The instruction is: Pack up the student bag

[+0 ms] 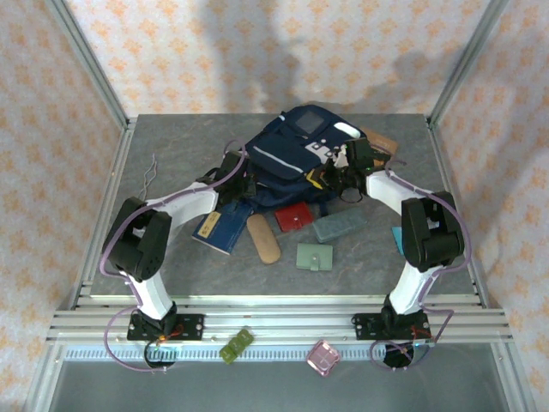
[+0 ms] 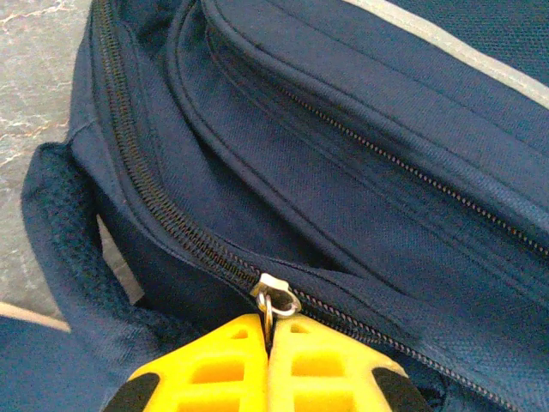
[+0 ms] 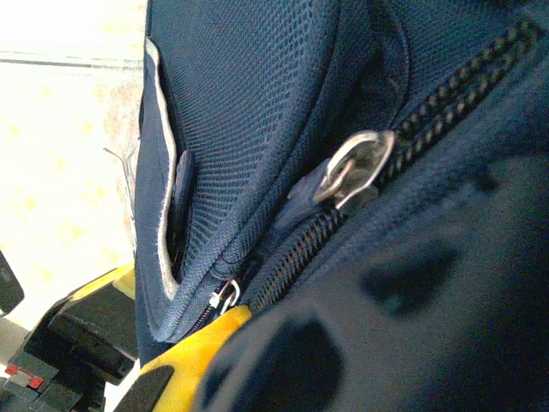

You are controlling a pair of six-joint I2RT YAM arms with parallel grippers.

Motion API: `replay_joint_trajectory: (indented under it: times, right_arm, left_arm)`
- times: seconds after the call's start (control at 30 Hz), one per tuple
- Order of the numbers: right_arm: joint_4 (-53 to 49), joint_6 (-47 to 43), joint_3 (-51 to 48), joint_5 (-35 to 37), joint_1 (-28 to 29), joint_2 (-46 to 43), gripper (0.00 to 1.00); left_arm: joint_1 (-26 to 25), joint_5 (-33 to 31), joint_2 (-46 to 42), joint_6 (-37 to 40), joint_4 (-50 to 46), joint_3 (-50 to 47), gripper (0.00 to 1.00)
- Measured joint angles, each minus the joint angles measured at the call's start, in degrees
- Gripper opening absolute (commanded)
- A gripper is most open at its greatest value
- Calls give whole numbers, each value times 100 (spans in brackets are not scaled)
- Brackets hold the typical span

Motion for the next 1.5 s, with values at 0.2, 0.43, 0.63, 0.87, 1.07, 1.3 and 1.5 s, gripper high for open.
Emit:
replay_joint_trajectory:
  times: [0.2, 0.43, 0.63, 0.87, 1.07, 1.3, 1.5]
  right_arm:
    - [2, 0, 0, 7, 0, 0, 0]
    - [0, 46, 144, -90, 44, 0, 0]
    - [-116, 39, 621, -295, 116, 79, 0]
    - [-531, 22, 1521, -321, 63, 588, 0]
    - [-1672, 44, 2601, -188, -114, 1502, 24]
    - [-1655, -81, 1773, 754, -186, 1176, 45]
    - [-1211, 17, 476, 1261, -350, -199, 61]
  left_arm:
    - [0, -407, -278, 42, -345, -94, 0]
    - [90, -544, -706, 39, -501, -260, 0]
    - [125, -533, -1506, 39, -608, -584, 0]
    - [46, -385, -2280, 109, -737, -704, 0]
    - [-588, -111, -2050, 125, -549, -699, 0]
    - [-817, -162, -1585, -26, -511, -691, 20]
    - [-616, -280, -1912, -192, -481, -710, 48]
